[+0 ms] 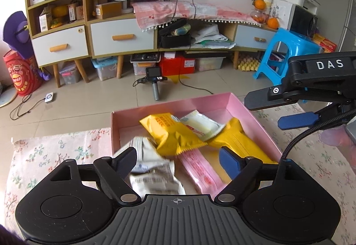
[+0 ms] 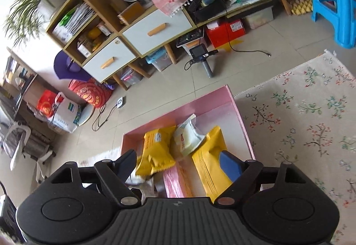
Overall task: Organize snacks
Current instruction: 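Move both open tools back over the remaining snacks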
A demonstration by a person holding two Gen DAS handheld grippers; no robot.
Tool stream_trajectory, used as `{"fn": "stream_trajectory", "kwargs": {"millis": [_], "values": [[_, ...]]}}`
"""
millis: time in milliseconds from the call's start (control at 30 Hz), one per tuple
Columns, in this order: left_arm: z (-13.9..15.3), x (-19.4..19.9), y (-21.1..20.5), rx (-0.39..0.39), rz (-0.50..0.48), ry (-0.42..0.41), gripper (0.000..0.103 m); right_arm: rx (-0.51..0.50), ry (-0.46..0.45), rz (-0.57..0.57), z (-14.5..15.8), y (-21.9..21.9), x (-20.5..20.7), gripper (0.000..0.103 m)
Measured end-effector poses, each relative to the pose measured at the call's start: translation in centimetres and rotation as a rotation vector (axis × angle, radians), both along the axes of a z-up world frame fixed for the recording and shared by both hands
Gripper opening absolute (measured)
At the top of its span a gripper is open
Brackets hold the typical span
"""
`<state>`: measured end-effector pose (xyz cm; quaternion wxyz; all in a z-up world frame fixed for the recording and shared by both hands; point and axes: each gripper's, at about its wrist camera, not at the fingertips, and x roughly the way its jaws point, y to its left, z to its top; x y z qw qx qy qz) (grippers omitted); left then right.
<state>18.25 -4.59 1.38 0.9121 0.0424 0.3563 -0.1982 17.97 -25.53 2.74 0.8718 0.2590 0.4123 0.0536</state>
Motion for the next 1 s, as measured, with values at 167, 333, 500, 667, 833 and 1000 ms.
{"fn": "stream_trajectory", "kwargs": {"millis": [167, 333, 500, 667, 833, 1000], "values": [[0.6, -2.3, 0.6, 0.005, -0.004, -0.007, 0.087, -0.039, -0.025, 0.032, 0.6, 0.4, -2.5, 0.080], [0.9, -4.5, 1.5, 0.013, 0.000, -0.011, 0.090, -0.066, -0.044, 0.056, 1.1, 0.7, -4.4, 0.083], [0.7, -6.5, 2.6, 0.017, 0.009, -0.008, 0.095, -0.104, -0.069, 0.090, 1.1, 1.3, -6.6, 0.083], [0.2, -8.2, 3.6, 0.024, 0.032, 0.003, 0.096, -0.155, -0.095, 0.125, 0.8, 2.0, -8.5, 0.088], [-0.3, -10.1, 4.4, 0.029, 0.046, 0.006, 0.097, -0.212, -0.130, 0.154, 0.5, 2.7, -10.3, 0.089], [-1.0, -11.8, 5.5, 0.017, 0.055, 0.009, 0.098, -0.225, -0.167, 0.159, 0.1, 3.0, -12.3, 0.092]]}}
